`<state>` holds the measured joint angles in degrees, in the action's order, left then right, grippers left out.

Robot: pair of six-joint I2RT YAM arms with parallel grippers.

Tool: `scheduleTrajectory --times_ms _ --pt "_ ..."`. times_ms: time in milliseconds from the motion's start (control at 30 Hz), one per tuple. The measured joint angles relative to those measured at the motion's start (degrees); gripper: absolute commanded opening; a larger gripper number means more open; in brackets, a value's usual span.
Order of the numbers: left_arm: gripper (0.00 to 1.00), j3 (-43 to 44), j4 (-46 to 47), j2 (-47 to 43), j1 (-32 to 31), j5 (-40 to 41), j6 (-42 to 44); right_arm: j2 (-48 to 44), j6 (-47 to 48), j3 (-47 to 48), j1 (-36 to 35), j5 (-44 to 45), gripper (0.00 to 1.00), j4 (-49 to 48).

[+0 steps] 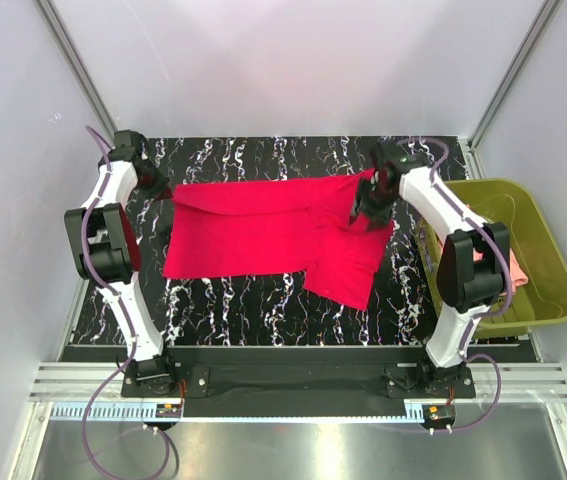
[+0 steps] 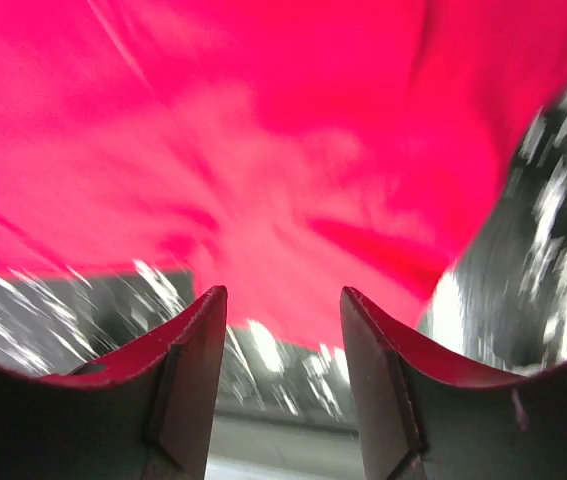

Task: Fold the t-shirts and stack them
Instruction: Fold the tshirt

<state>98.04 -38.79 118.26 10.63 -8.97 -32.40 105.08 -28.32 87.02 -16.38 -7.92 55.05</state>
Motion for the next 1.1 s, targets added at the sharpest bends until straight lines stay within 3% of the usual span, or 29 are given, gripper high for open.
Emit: scheduleTrajectory --times_ms 167,300,433,1100 --pt "0.0 -0.63 0.52 -0.04 0.0 -0.09 -0.04 7.32 0.63 12.66 6.21 0.35 0.45 -1.07" --pt "0.0 -0.98 0.94 -0.04 0.0 -0.28 -0.42 15.21 1.95 15.93 7.93 0.85 0.37 -0.79" --pt "0.0 -1.18 1.27 -0.04 0.0 -0.52 -0.9 19.47 2.19 15.76 7.76 0.72 0.37 0.04" --pt "0.0 -2.05 1.66 -0.04 0.0 -0.94 -1.09 21.66 2.45 13.86 7.76 -1.2 0.4 -2.6"
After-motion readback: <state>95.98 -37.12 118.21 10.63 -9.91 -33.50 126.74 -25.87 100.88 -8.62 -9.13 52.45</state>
